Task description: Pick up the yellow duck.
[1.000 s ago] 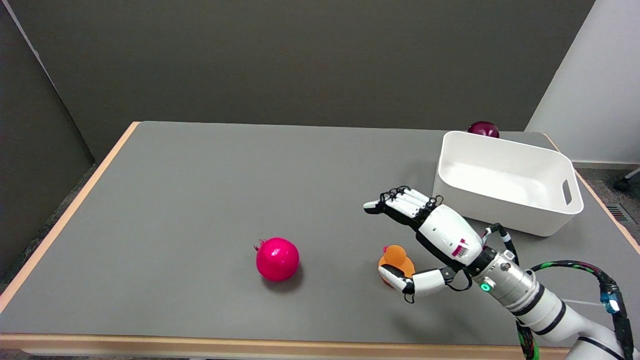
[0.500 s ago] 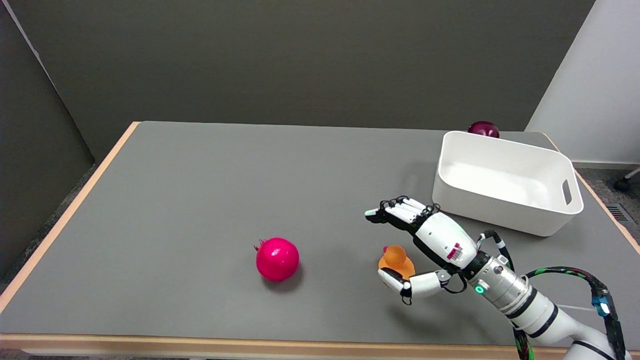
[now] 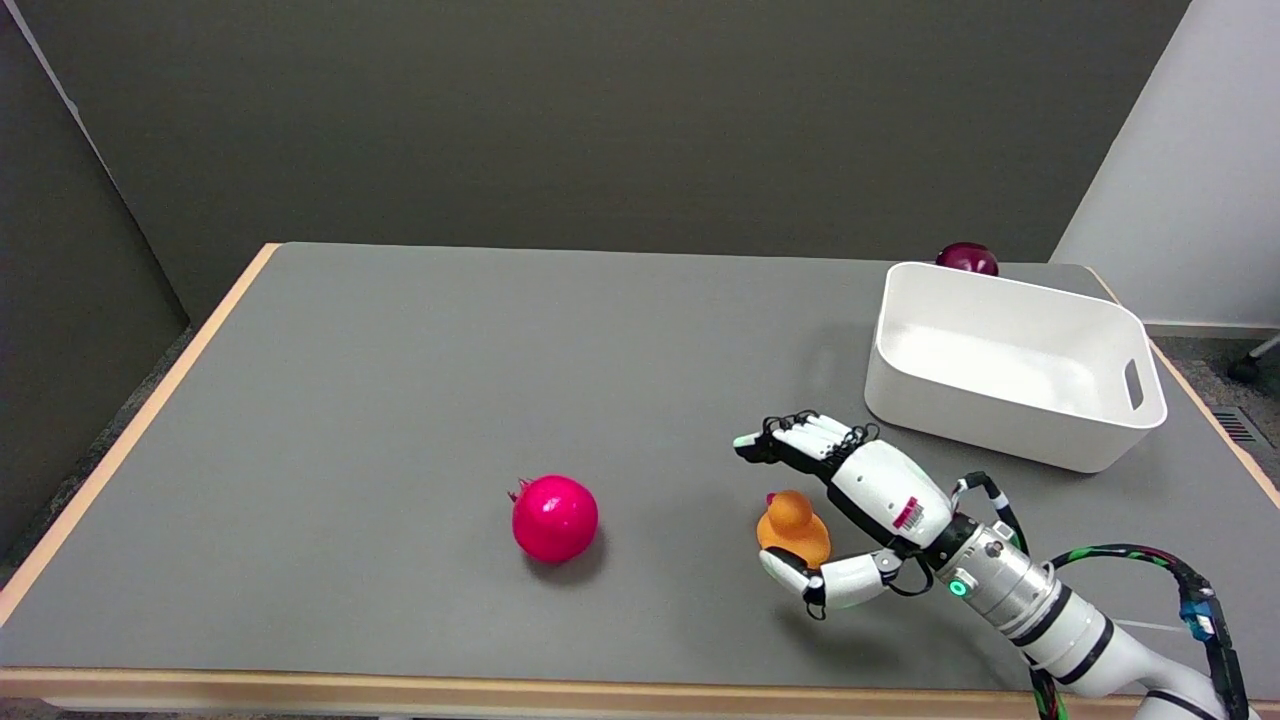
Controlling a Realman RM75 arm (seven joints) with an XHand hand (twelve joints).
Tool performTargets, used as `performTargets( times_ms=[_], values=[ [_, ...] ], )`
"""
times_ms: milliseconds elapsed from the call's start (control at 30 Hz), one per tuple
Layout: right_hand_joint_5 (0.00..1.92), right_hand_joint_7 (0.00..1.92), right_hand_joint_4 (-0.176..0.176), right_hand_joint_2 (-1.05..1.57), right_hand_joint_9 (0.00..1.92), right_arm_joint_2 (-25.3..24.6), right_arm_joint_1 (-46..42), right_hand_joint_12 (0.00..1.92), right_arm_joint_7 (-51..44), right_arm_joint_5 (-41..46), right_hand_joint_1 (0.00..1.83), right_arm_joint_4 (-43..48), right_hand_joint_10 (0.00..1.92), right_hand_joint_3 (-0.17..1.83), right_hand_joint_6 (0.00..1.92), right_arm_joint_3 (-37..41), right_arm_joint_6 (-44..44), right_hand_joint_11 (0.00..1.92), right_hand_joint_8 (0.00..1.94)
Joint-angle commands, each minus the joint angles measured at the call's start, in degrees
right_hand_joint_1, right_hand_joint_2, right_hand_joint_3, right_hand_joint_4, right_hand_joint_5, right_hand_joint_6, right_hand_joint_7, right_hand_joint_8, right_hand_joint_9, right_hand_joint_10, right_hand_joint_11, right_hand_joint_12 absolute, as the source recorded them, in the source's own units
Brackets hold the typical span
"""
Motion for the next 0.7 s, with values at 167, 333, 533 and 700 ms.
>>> performTargets(
  times_ms=[167, 333, 533, 700],
  values=[
    [0.29, 0.46, -0.105, 0.64, 0.33, 0.01, 0.73, 1.45, 1.05, 0.38, 0.72, -3.64, 0.97, 0.90, 0.54, -0.77, -0.07, 0.23, 0.58],
    [0.30, 0.49, -0.099, 0.64, 0.39, 0.01, 1.21, 1.52, 1.05, 0.30, 0.77, -5.25, 1.04, 0.91, 0.56, -0.80, 0.01, 0.29, 0.62],
    [0.32, 0.54, -0.089, 0.64, 0.45, -0.16, 2.09, 1.59, 1.05, 0.33, 0.81, -6.47, 1.08, 0.94, 0.60, -1.08, 0.01, 0.34, 0.67],
    [0.37, 0.57, -0.080, 0.66, 0.48, -0.20, 2.95, 1.62, 1.05, 0.38, 0.86, -7.38, 1.11, 0.93, 0.69, -1.54, 0.68, 0.38, 0.71]
  ],
)
